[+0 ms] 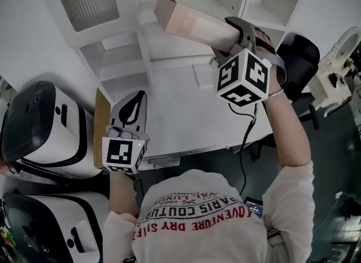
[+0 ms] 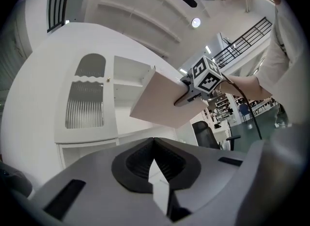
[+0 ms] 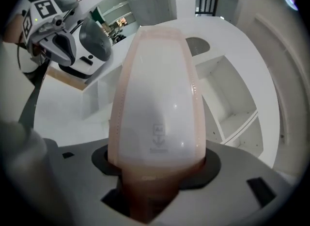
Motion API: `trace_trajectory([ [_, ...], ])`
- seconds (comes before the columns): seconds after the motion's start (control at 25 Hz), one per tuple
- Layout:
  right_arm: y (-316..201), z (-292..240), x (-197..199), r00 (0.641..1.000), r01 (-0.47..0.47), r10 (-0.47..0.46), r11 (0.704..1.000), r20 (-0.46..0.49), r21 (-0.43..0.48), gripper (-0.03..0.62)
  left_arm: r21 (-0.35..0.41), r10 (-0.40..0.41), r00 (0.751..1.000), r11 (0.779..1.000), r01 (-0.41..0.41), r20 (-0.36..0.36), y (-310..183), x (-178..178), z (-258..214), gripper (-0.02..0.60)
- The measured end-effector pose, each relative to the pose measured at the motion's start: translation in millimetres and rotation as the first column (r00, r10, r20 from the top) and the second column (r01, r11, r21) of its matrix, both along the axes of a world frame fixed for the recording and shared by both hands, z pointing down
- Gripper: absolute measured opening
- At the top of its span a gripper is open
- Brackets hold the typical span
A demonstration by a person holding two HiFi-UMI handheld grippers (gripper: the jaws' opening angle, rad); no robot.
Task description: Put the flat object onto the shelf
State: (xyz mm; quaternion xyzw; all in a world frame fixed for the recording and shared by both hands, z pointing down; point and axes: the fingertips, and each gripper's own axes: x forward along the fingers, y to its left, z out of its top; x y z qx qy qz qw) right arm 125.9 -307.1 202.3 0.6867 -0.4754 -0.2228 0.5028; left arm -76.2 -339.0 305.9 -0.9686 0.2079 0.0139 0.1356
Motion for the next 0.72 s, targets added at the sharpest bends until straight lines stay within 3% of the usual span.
trace_trajectory([
  [0.44, -65, -13, 1, 0.969, -0.048, 0.019, 0.993, -0.248, -0.111, 0.302, -0.018, 0.0, 1.0, 1.0, 0.0, -0.004, -19, -12, 7, 0.012],
  [0.72, -91, 5, 4, 0.958, -0.059, 0.013, 0.987, -0.288, -0.151, 0.307, -0.019, -0.032, 0.999, 0.999, 0.032, -0.009, -29, -28, 6, 0.012],
])
